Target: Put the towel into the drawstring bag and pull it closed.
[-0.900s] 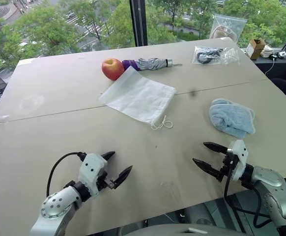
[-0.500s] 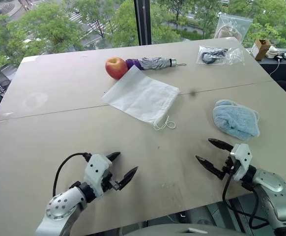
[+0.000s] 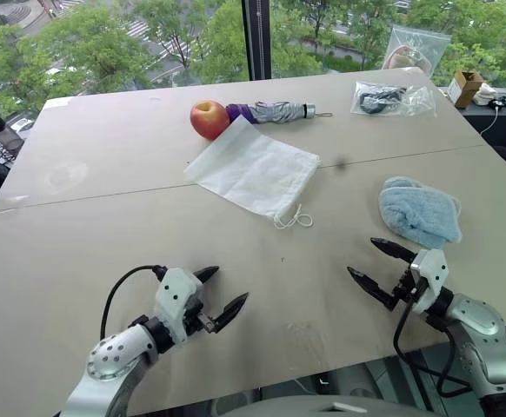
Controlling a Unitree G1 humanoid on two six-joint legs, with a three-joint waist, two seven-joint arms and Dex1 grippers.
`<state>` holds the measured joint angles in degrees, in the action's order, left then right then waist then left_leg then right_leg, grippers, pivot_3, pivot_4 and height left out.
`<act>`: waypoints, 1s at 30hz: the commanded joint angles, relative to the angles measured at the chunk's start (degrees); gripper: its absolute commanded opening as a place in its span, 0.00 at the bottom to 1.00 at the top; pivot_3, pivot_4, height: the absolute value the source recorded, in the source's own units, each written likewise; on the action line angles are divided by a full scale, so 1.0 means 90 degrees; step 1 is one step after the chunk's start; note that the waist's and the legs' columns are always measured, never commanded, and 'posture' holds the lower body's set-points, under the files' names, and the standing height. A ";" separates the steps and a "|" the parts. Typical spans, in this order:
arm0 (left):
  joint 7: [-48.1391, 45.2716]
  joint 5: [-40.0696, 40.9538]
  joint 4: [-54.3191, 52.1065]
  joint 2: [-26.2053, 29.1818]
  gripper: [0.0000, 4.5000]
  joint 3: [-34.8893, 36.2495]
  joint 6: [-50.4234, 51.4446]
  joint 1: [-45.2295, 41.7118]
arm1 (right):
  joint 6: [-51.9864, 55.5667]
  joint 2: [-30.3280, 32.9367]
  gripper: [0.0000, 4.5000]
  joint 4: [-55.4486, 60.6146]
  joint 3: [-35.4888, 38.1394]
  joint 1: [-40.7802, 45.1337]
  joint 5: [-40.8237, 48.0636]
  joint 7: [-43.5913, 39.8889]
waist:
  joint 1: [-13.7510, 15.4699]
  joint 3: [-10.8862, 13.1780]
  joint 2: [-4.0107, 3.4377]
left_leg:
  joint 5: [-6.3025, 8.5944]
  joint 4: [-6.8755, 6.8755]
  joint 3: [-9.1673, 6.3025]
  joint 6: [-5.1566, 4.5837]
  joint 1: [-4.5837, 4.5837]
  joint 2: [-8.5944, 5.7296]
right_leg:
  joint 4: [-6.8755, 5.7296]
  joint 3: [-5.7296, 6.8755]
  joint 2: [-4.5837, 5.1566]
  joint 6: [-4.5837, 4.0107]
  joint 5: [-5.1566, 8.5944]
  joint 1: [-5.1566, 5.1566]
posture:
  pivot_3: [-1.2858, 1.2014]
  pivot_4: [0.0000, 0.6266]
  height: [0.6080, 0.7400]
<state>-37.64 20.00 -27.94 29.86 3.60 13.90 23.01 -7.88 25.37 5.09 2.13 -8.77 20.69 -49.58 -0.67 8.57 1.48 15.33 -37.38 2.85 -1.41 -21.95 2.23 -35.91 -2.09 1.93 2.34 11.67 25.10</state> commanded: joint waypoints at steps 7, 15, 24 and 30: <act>0.0538 -0.0070 0.0925 -0.0383 1.00 -0.0065 0.0402 -0.2254 | 0.0174 -0.0121 0.99 0.0548 0.0144 0.0131 0.0302 0.0256 | 0.0024 0.0002 -0.0003 | -0.0001 -0.0019 -0.0016 -0.0001 0.0018 0.0000 | -0.0007 0.0031 -0.0006 -0.0006 -0.0005 -0.0041 | 0.52 0.24 1.00; 0.0926 -0.1253 0.2746 -0.1537 1.00 -0.1650 0.0292 -0.5052 | 0.0363 -0.0512 0.99 0.1148 -0.0174 0.0350 0.0105 0.0804 | 0.0002 0.0001 0.0002 | -0.0001 -0.0063 -0.0032 -0.0001 -0.0003 -0.0008 | -0.0006 0.0040 -0.0004 -0.0002 -0.0038 -0.0054 | 0.52 0.24 1.00; 0.1893 -0.2682 0.5053 -0.2259 1.00 -0.2192 -0.0866 -0.6257 | 0.0522 -0.0719 0.99 0.1583 -0.0376 0.0289 -0.0068 0.1276 | -0.0003 0.0003 0.0005 | 0.0001 -0.0094 -0.0057 -0.0005 -0.0016 -0.0006 | -0.0009 0.0055 -0.0012 0.0003 -0.0041 -0.0060 | 0.52 0.24 1.00; 0.2475 -0.2970 0.5744 -0.2290 1.00 -0.1880 -0.1168 -0.6515 | 0.0534 -0.0690 0.99 0.1627 -0.0353 0.0264 -0.0087 0.1360 | 0.0021 0.0004 0.0005 | 0.0001 -0.0096 -0.0076 -0.0005 -0.0024 -0.0004 | -0.0010 0.0070 -0.0012 0.0003 -0.0042 -0.0060 | 0.52 0.24 1.00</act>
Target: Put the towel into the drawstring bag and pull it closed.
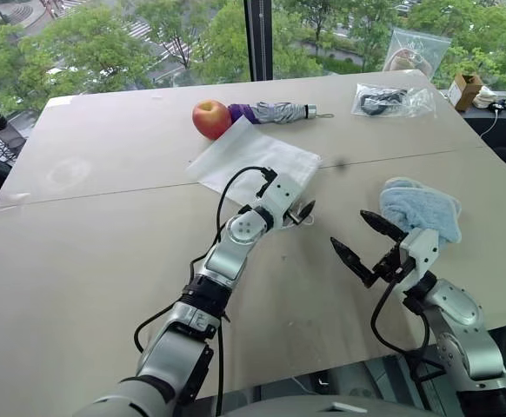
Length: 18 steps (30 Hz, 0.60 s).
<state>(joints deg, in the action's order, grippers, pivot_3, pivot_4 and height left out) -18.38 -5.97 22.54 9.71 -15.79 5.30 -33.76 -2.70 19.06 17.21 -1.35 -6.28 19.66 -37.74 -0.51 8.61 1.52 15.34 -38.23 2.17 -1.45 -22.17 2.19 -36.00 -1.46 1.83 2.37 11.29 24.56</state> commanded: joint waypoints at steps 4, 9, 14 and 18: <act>0.0425 0.0060 0.0325 -0.0059 0.72 0.0555 -0.0140 -0.0126 | -0.0043 0.0017 1.00 0.0329 0.0013 -0.0030 0.0015 0.0062 | -0.0005 0.0000 0.0000 | 0.0000 -0.0004 0.0001 0.0000 -0.0002 0.0000 | 0.0000 0.0000 0.0002 0.0002 -0.0001 0.0000 | 0.52 0.24 1.00; 0.0389 0.0374 0.0459 -0.0207 0.18 0.0941 0.0037 -0.0096 | -0.0043 0.0024 1.00 0.0297 -0.0014 0.0016 -0.0004 0.0064 | 0.0007 0.0000 0.0000 | 0.0000 -0.0005 -0.0007 0.0000 -0.0007 -0.0001 | 0.0000 0.0007 0.0002 0.0002 -0.0002 0.0000 | 0.52 0.24 1.00; 0.0277 0.0863 0.0414 -0.0350 0.02 0.1375 0.0229 -0.0119 | -0.0011 0.0043 1.00 0.0293 -0.0004 0.0087 0.0008 0.0060 | 0.0002 0.0000 0.0000 | 0.0000 -0.0006 -0.0008 0.0000 -0.0007 -0.0001 | 0.0000 0.0008 0.0002 0.0003 -0.0003 0.0000 | 0.52 0.24 1.00; -0.0248 0.1556 -0.0155 -0.0349 0.02 0.1745 0.0592 0.0072 | 0.0017 0.0041 1.00 0.0351 -0.0009 0.0109 0.0010 0.0088 | -0.0018 0.0000 0.0000 | 0.0000 -0.0007 -0.0010 0.0000 -0.0008 -0.0001 | 0.0000 0.0010 0.0002 0.0002 -0.0003 0.0000 | 0.52 0.24 1.00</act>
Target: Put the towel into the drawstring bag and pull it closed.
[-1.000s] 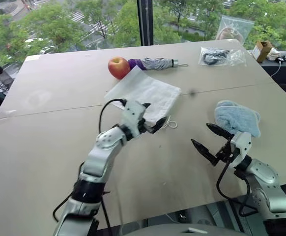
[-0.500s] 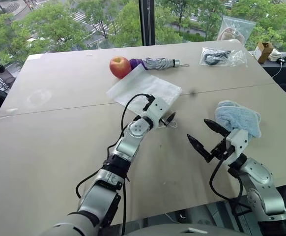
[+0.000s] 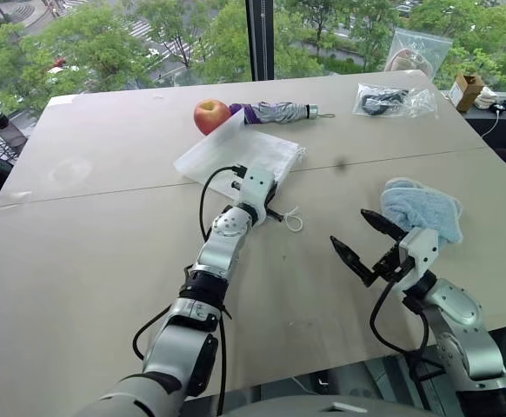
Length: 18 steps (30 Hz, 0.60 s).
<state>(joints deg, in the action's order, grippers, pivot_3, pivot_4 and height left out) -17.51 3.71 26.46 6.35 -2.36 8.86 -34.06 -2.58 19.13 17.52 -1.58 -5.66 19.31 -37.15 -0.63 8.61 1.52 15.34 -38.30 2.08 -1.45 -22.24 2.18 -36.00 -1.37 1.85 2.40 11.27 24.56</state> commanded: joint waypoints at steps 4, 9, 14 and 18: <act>-0.0962 0.1754 -0.2179 0.0257 0.02 0.0851 0.1202 0.0739 | 0.0014 0.0026 1.00 0.0387 0.0028 -0.0005 0.0051 0.0071 | -0.0016 0.0000 -0.0001 | 0.0000 0.0001 -0.0009 0.0000 -0.0004 0.0001 | -0.0001 0.0005 0.0000 -0.0001 0.0000 0.0001 | 0.52 0.24 1.00; -0.1156 0.2647 -0.3324 0.0814 0.02 0.1431 0.2228 0.1521 | -0.0016 -0.0002 1.00 0.0372 0.0012 -0.0039 0.0032 0.0108 | -0.0003 0.0000 -0.0002 | 0.0000 0.0001 -0.0016 0.0000 -0.0001 0.0004 | -0.0012 0.0012 0.0000 -0.0003 0.0000 0.0002 | 0.52 0.24 1.00; -0.1416 0.3091 -0.4125 0.1371 0.02 0.1624 0.2696 0.2133 | 0.0095 0.0001 1.00 0.0349 0.0115 0.0137 0.0003 0.0290 | 0.0014 0.0002 0.0000 | 0.0000 -0.0004 -0.0013 0.0001 0.0008 0.0001 | -0.0026 0.0010 0.0005 -0.0022 0.0015 0.0000 | 0.52 0.24 1.00; -0.1390 0.3165 -0.4420 0.1526 0.02 0.1554 0.2813 0.2135 | 0.0813 0.0536 1.00 0.0409 0.0632 0.0394 -0.0360 0.0747 | 0.0031 0.0001 0.0000 | -0.0001 -0.0024 -0.0012 0.0001 0.0008 -0.0005 | -0.0043 0.0006 0.0009 -0.0014 0.0025 -0.0003 | 0.52 0.24 1.00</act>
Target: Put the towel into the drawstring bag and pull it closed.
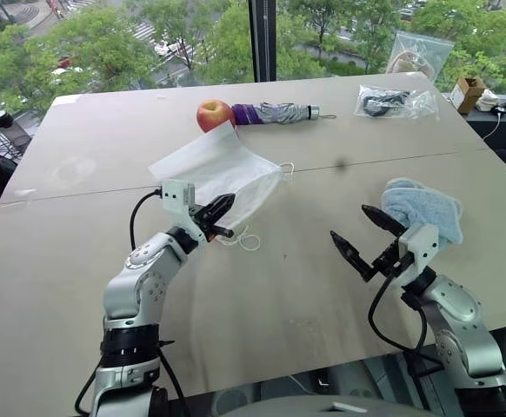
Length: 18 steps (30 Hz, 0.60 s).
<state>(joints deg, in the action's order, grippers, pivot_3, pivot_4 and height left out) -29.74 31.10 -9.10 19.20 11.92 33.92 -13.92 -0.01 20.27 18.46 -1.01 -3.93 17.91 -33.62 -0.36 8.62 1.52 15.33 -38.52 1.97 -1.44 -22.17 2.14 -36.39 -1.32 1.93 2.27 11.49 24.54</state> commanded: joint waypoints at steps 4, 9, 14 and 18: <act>0.0142 0.0117 -0.0624 0.0072 0.02 -0.0168 0.0111 -0.0254 | 0.1799 0.1535 1.00 0.0195 0.1272 0.0356 -0.0598 0.0611 | 0.0010 0.0000 0.0001 | 0.0000 -0.0009 0.0014 0.0000 0.0005 -0.0007 | -0.0007 -0.0016 0.0005 -0.0005 -0.0003 -0.0003 | 0.52 0.24 1.00; 0.0255 0.0129 -0.0625 -0.0003 0.02 -0.0226 0.0142 -0.0370 | 0.2301 0.1988 1.00 -0.0539 0.1337 0.0525 -0.0999 0.0767 | -0.0024 -0.0001 0.0004 | 0.0000 0.0010 0.0007 0.0000 0.0014 -0.0002 | -0.0007 -0.0015 -0.0007 -0.0014 -0.0008 -0.0004 | 0.52 0.24 1.00; 0.0239 0.0135 -0.0573 0.0023 0.02 -0.0186 0.0116 -0.0404 | 0.2814 0.1545 1.00 -0.1697 0.1599 0.1301 -0.0608 0.0988 | -0.0070 0.0002 0.0003 | 0.0000 0.0014 0.0009 0.0000 0.0020 0.0001 | -0.0009 -0.0024 -0.0017 -0.0015 -0.0008 -0.0003 | 0.52 0.24 1.00; 0.0270 0.0118 -0.0565 0.0028 0.02 -0.0141 0.0072 -0.0362 | 0.3250 0.1270 1.00 -0.2138 0.1795 0.1658 -0.0085 0.0775 | -0.0049 0.0002 0.0004 | 0.0000 0.0012 0.0014 -0.0001 0.0021 0.0001 | -0.0011 -0.0028 -0.0016 -0.0013 -0.0008 -0.0003 | 0.52 0.24 1.00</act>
<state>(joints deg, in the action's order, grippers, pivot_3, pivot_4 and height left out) -27.32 31.66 -12.73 18.96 9.81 35.72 -16.83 27.97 32.19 -0.71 12.76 10.01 14.57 -25.87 -0.80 8.64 1.56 15.33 -38.41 2.09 -1.44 -21.99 2.14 -36.48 -1.57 1.79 2.15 11.42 24.51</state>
